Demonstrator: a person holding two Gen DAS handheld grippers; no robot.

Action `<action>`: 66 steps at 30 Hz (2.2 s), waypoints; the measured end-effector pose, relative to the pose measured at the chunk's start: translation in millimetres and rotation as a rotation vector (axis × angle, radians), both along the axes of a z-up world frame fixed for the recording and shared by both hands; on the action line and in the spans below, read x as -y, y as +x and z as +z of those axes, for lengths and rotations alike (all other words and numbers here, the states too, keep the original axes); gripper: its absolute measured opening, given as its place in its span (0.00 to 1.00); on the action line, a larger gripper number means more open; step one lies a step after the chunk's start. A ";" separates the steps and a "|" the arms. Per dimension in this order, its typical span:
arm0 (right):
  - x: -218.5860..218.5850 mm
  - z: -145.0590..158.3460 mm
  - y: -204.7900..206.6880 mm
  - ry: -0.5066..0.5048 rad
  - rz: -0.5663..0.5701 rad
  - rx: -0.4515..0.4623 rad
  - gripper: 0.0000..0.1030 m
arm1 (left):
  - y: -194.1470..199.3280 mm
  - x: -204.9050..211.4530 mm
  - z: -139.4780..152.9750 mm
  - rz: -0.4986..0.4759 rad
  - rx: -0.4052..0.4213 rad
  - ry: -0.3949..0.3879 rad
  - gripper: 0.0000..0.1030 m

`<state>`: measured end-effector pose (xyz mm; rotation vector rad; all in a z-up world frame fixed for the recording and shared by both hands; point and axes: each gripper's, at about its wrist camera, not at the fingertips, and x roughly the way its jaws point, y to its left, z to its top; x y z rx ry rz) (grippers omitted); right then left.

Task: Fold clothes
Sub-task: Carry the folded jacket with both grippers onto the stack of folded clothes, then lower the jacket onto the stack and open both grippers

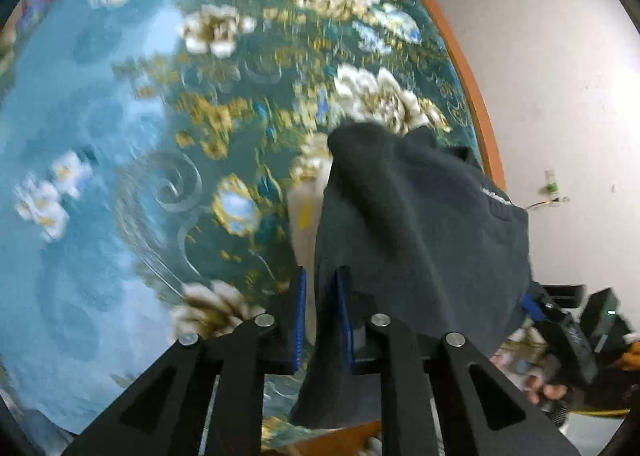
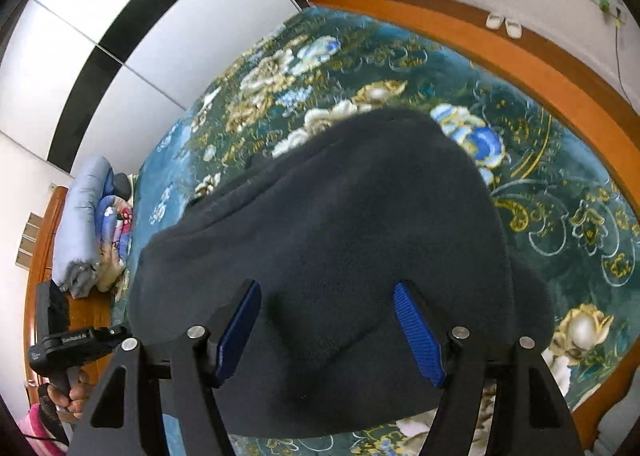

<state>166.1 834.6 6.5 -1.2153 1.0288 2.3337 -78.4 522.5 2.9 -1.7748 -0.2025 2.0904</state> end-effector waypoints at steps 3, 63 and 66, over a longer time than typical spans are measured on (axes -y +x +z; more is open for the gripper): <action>12.2 16.2 4.4 0.039 0.006 -0.023 0.71 | 12.7 -25.0 21.4 -0.104 -0.086 -0.001 0.16; 264.0 30.6 18.3 0.195 -0.055 0.121 1.00 | 95.2 51.4 5.3 -0.394 -0.182 -0.154 0.69; 271.3 27.1 19.8 0.206 -0.073 0.140 1.00 | 98.4 55.8 3.3 -0.395 -0.188 -0.167 0.71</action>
